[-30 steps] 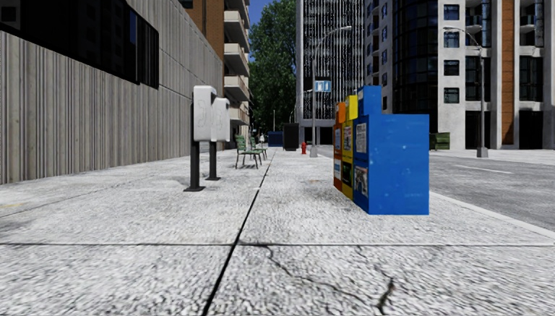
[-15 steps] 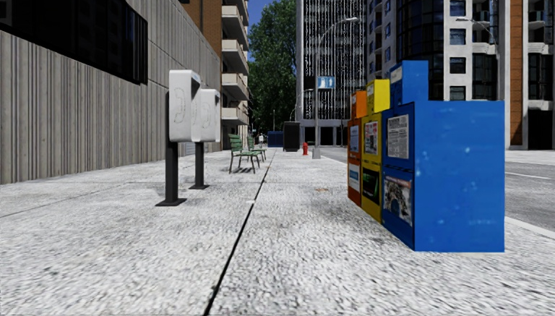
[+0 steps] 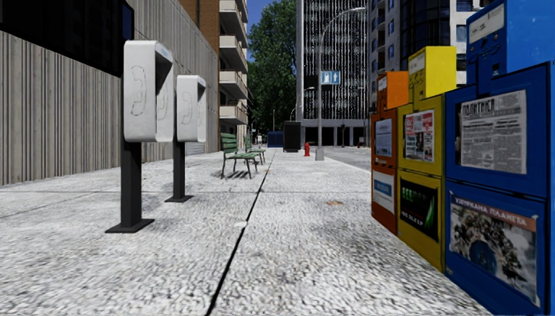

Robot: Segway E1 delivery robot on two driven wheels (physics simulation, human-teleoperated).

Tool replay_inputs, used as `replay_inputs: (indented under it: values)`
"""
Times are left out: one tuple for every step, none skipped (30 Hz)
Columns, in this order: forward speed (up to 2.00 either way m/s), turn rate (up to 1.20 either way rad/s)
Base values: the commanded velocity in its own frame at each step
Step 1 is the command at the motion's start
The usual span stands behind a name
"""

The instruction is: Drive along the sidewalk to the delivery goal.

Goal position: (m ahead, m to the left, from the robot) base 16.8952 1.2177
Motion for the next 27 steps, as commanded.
replay_inputs:
  values:
    - [2.00, 0.00]
    - [2.00, 0.00]
    - [2.00, 0.00]
    - [2.00, 0.00]
    - [2.00, 0.00]
    - [2.00, 0.00]
    - [2.00, 0.00]
    - [2.00, 0.00]
    - [2.00, 0.00]
    - [2.00, 0.00]
    - [2.00, 0.00]
    - [2.00, 0.00]
    - [2.00, -0.01]
    - [2.00, -0.03]
    - [2.00, -0.03]
    - [2.00, -0.04]
    - [2.00, -0.04]
    - [2.00, -0.05]
    - [2.00, -0.08]
    - [2.00, -0.12]
    - [2.00, -0.12]
    - [2.00, -0.15]
    - [2.00, -0.15]
    - [2.00, -0.19]
    - [2.00, -0.23]
    - [2.00, -0.23]
    - [2.00, -0.25]
